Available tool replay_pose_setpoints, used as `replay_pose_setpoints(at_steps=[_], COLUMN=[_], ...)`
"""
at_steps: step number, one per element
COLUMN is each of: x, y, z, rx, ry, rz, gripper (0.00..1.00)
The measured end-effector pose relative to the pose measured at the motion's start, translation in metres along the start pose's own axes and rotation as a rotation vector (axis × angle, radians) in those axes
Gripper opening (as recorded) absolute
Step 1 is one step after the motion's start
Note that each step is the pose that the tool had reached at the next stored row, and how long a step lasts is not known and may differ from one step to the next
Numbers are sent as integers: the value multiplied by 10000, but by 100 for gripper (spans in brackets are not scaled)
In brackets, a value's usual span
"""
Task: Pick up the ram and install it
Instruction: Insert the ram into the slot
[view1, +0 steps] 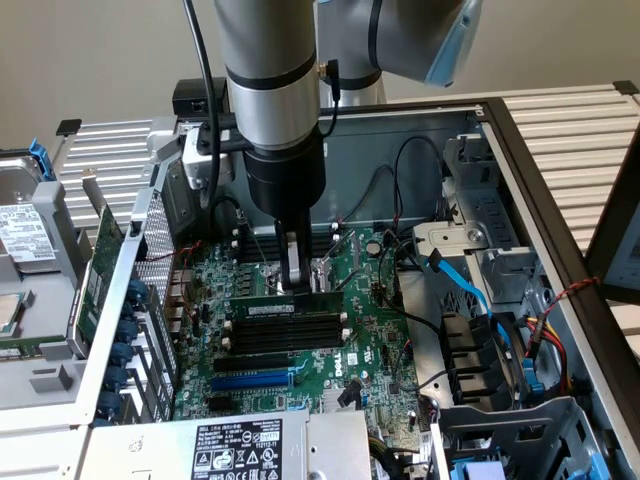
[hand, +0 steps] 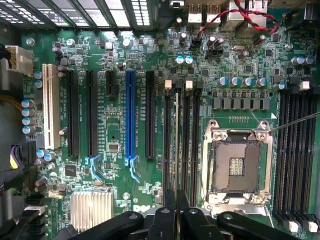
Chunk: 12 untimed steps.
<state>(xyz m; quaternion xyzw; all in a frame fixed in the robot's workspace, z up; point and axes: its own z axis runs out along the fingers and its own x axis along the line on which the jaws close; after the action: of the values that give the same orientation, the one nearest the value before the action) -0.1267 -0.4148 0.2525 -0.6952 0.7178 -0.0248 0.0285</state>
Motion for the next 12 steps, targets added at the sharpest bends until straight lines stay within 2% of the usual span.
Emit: replay_pose_setpoints(at_steps=[2, 7, 9, 10, 12], x=[0, 0, 1, 1, 5], y=[2, 4, 6, 6, 11], z=[23, 55, 61, 64, 69], rx=[1, 8, 15, 16, 12], ry=[44, 211, 201, 165, 23], rz=[6, -3, -3, 1, 12], gripper=[13, 13, 13, 13, 13])
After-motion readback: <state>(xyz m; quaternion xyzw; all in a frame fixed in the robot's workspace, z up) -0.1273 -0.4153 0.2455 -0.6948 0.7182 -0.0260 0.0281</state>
